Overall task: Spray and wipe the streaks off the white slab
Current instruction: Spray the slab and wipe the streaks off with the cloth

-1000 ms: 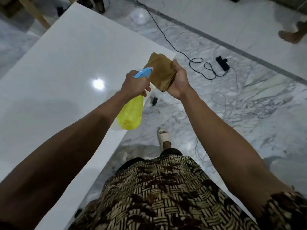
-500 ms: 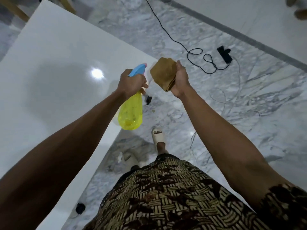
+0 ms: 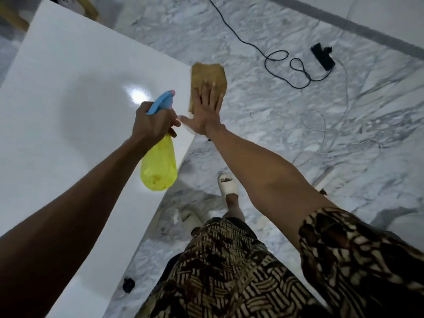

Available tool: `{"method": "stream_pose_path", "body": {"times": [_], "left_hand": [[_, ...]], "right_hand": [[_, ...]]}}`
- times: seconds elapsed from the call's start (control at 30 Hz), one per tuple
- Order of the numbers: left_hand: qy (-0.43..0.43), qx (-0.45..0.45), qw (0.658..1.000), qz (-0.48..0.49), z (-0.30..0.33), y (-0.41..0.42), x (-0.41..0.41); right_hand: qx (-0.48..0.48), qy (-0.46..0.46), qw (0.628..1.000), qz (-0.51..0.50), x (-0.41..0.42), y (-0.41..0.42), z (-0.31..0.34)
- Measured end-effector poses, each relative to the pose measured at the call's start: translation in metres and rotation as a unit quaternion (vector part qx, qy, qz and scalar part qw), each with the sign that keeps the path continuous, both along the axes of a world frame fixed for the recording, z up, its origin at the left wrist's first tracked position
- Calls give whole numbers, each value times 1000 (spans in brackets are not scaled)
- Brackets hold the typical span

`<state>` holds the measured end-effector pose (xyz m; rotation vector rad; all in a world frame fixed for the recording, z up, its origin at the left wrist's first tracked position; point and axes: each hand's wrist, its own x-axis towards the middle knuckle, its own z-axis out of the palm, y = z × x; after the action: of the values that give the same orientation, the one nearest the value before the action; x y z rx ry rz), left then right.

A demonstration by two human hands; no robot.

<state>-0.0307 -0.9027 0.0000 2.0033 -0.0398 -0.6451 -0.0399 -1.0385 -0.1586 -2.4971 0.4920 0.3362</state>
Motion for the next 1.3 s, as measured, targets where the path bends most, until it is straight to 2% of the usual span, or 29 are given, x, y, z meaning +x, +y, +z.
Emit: {"method": "stream_pose_path", "body": {"times": [0.07, 0.13, 0.37, 0.63, 0.83, 1.0, 1.3], "left_hand": [[-2, 21, 1000, 10, -4, 8, 2], [-1, 32, 999, 11, -8, 16, 2], [11, 23, 1000, 3, -11, 28, -5], [15, 30, 999, 22, -9, 37, -3], [-9, 36, 999, -1, -14, 51, -4], [7, 45, 999, -8, -12, 55, -9], [14, 39, 999, -24, -11, 62, -25]], "right_hand": [[-14, -43, 998, -50, 1, 3, 6], [-69, -64, 992, -89, 11, 3, 13], [-90, -16, 975, -203, 39, 7, 13], [-93, -144, 947, -271, 37, 14, -7], [-112, -153, 952, -239, 31, 17, -14], [-105, -145, 967, -183, 22, 23, -14], [-67, -164, 968, -179, -8, 61, -15]]}}
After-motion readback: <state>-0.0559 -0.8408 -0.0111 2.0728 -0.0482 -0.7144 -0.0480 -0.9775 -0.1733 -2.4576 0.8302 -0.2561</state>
